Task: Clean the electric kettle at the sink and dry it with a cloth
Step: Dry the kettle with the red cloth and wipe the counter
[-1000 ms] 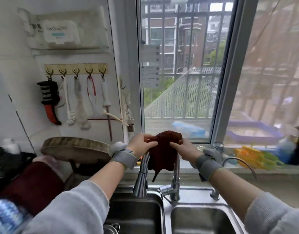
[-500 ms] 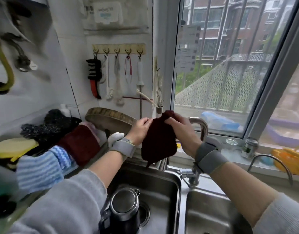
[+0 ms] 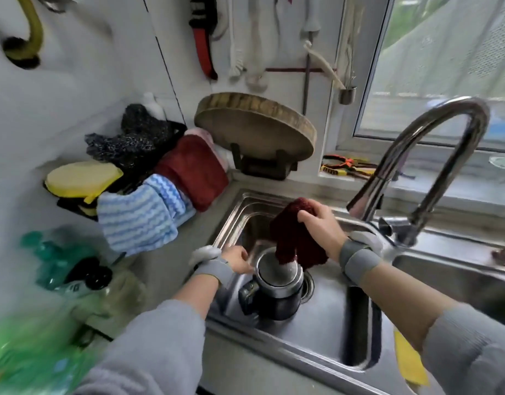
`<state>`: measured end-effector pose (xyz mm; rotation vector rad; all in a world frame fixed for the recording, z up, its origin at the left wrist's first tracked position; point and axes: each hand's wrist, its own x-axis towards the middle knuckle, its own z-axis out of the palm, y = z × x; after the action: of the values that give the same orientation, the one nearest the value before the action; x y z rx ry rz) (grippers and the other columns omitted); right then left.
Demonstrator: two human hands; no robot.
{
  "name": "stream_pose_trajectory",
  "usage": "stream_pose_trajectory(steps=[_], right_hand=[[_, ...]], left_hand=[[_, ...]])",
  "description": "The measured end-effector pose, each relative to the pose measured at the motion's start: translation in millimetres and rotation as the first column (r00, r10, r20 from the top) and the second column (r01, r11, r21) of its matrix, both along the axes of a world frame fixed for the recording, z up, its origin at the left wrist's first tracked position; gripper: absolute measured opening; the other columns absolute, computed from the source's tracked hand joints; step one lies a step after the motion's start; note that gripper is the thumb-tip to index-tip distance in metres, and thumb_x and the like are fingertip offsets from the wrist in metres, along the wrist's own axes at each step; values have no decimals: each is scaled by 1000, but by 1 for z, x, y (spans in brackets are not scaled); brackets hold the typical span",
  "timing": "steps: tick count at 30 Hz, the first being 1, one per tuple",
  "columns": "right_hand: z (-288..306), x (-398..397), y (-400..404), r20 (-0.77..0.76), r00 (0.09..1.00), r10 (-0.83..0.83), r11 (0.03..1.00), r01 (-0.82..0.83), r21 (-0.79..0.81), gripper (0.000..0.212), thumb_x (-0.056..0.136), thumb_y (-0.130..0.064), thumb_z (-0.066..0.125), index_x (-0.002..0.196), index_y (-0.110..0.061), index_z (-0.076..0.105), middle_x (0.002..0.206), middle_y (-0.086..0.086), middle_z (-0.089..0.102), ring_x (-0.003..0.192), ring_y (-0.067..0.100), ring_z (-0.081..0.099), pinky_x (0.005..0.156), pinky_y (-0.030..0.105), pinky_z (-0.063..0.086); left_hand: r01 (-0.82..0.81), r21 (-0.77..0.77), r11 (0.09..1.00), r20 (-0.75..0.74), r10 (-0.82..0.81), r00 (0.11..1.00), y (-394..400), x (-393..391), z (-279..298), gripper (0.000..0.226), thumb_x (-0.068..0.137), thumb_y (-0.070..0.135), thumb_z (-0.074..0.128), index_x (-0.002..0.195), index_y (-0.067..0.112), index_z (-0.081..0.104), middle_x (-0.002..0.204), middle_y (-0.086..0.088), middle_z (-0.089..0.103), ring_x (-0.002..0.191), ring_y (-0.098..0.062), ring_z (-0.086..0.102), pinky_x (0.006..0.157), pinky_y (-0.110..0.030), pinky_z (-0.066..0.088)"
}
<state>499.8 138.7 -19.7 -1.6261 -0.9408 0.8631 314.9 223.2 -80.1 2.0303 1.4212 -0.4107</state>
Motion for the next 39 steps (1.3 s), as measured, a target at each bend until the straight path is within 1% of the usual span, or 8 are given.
stream_pose_trajectory(steps=[5, 13, 18, 23, 26, 30, 34, 39], right_hand=[[-40, -4, 8, 29, 999, -18, 998, 19, -55, 33, 66, -21, 48, 87, 3, 55, 72, 6, 50, 68, 16, 46, 64, 28, 39], [-85, 7, 11, 193, 979, -66, 982, 98, -162, 27, 63, -29, 51, 76, -5, 48, 67, 4, 47, 66, 18, 45, 72, 43, 48], [-64, 18, 10, 201, 979, -30, 986, 63, -157, 28, 64, -26, 52, 78, -3, 46, 69, 9, 46, 65, 19, 44, 71, 42, 45], [-27, 35, 7, 267, 964, 7, 993, 25, -114, 25, 69, -26, 59, 91, -14, 58, 85, 10, 63, 86, 32, 58, 85, 42, 46], [-6, 43, 5, 283, 959, 5, 995, 22, -93, 27, 80, -8, 61, 106, 0, 60, 103, 21, 62, 101, 35, 57, 88, 36, 42], [1, 42, -7, 370, 925, 86, 978, -8, -207, 16, 80, -13, 63, 94, -8, 58, 88, 8, 59, 88, 24, 57, 77, 32, 44], [-16, 29, -45, 406, 898, 171, 930, -10, -368, 11, 80, -23, 62, 87, -19, 54, 88, 3, 63, 87, 25, 60, 72, 28, 41], [-30, 26, -77, 278, 960, 41, 916, 75, -393, 21, 78, -22, 60, 97, -18, 66, 98, 5, 68, 98, 24, 63, 83, 28, 46]], left_hand=[[-84, -134, 987, -67, 75, 995, -12, -6, -79, 68, 72, 33, 80, 127, 6, 50, 123, -5, 60, 117, -25, 57, 94, -27, 43], [-192, -161, 968, 206, 223, 953, -13, -6, -112, 14, 79, 17, 71, 70, 14, 61, 60, 4, 54, 69, -16, 54, 41, -9, 32], [-282, -202, 938, 401, 342, 850, -15, 30, -81, 23, 70, 25, 67, 56, 15, 52, 61, -2, 52, 58, -13, 47, 51, -22, 35], [-180, -113, 977, 459, 212, 863, -3, 51, -28, 36, 72, 43, 70, 56, 14, 58, 57, -2, 56, 54, -11, 56, 58, -29, 48], [-56, 141, 989, 384, -3, 923, 3, 72, 18, 45, 77, 49, 67, 55, 13, 51, 58, -2, 54, 54, -14, 52, 55, -27, 38], [253, 317, 914, 30, -276, 961, -7, 111, 81, 37, 78, 43, 63, 60, 12, 52, 64, -5, 57, 63, -26, 57, 53, -26, 39], [587, 244, 772, -323, -506, 799, -26, 126, 103, 34, 80, 44, 62, 71, 13, 53, 65, -3, 51, 69, -26, 56, 59, -27, 42], [699, 143, 701, -484, -567, 667, -44, 124, 109, 25, 87, 38, 56, 78, 15, 51, 77, -2, 53, 79, -25, 53, 71, -29, 43]])
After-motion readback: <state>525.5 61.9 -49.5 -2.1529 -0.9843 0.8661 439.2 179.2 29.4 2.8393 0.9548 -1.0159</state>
